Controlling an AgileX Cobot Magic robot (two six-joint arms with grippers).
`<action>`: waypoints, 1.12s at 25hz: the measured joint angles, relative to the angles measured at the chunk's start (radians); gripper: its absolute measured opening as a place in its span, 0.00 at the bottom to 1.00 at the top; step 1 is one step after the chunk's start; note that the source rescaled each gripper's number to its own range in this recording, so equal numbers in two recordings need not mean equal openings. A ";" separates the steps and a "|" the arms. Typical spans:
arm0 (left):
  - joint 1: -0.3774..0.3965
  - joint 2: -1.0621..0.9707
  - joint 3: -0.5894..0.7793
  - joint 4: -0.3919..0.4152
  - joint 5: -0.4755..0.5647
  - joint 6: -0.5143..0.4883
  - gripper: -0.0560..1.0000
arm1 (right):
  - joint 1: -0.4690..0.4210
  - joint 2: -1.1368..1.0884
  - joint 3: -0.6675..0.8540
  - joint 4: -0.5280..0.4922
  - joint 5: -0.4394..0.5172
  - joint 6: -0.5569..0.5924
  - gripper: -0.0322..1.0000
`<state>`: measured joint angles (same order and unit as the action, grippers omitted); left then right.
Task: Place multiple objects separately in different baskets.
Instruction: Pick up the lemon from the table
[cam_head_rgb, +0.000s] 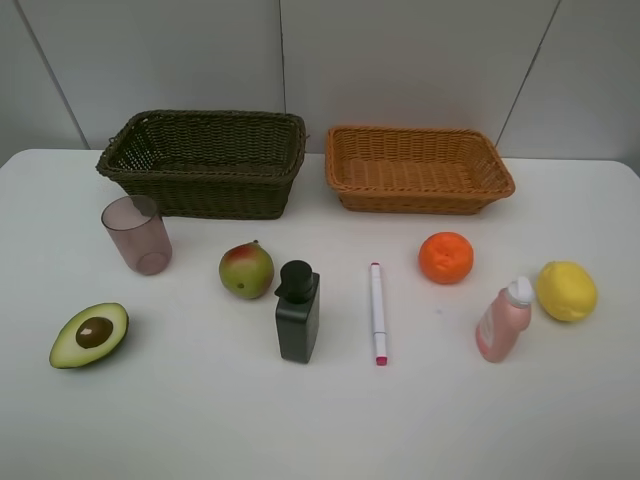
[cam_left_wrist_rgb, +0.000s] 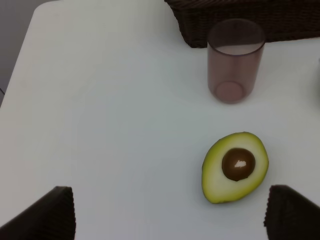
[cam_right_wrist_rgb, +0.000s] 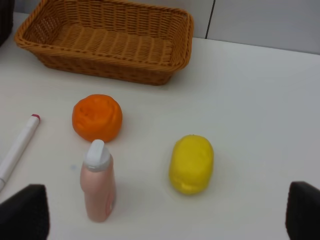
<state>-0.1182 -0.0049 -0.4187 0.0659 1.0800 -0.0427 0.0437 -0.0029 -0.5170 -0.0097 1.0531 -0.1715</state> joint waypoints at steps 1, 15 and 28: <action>0.000 0.000 0.000 0.000 0.000 0.000 1.00 | 0.000 0.000 0.000 0.000 0.000 0.000 1.00; 0.000 0.000 0.000 0.000 0.000 0.000 1.00 | 0.000 0.000 0.000 0.000 0.000 0.000 1.00; 0.000 0.000 0.000 0.000 0.000 0.000 1.00 | 0.000 0.000 0.000 0.000 0.000 0.000 1.00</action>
<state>-0.1182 -0.0049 -0.4187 0.0659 1.0800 -0.0427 0.0437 -0.0029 -0.5170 -0.0097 1.0531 -0.1715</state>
